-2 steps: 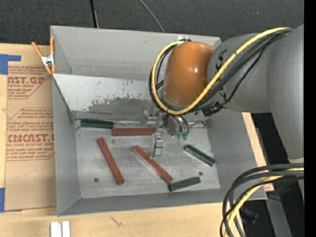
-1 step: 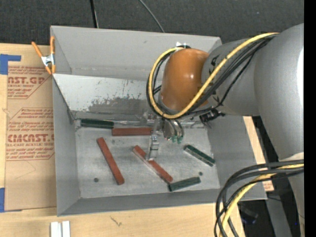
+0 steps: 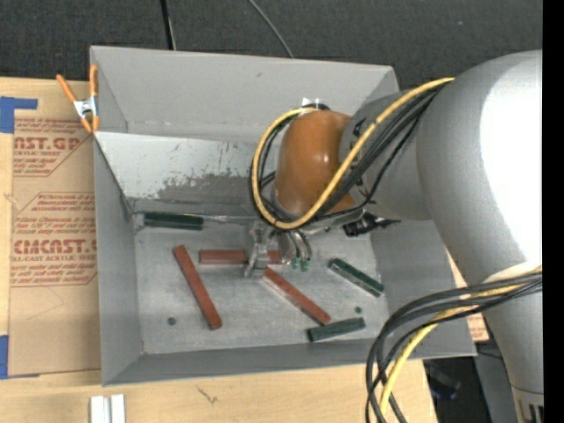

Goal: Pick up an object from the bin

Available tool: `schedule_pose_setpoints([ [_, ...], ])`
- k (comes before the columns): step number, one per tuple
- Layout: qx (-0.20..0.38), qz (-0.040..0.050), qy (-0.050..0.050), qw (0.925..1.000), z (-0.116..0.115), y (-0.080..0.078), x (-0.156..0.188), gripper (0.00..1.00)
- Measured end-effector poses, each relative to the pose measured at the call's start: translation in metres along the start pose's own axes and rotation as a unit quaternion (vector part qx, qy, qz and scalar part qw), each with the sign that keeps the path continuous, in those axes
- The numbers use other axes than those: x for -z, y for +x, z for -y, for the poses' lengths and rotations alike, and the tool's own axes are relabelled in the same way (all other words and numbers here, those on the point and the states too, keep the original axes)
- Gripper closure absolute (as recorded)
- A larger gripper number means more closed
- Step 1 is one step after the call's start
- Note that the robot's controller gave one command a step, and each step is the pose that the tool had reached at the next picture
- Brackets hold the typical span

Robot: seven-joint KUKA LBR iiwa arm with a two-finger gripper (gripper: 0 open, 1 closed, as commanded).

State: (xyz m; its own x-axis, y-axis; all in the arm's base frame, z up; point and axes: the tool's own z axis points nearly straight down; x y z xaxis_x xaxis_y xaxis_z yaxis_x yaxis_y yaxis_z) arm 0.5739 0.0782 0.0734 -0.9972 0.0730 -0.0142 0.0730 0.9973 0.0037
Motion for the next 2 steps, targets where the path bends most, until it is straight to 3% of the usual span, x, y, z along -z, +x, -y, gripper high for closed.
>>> schedule_pose_setpoints([
  [1, 0.000, 0.0000, 0.000, 1.0000, 0.000, 0.000, 0.000, 1.00],
  [2, 0.077, -0.0056, 0.002, 0.9970, 0.053, 0.001, 0.045, 0.00],
])
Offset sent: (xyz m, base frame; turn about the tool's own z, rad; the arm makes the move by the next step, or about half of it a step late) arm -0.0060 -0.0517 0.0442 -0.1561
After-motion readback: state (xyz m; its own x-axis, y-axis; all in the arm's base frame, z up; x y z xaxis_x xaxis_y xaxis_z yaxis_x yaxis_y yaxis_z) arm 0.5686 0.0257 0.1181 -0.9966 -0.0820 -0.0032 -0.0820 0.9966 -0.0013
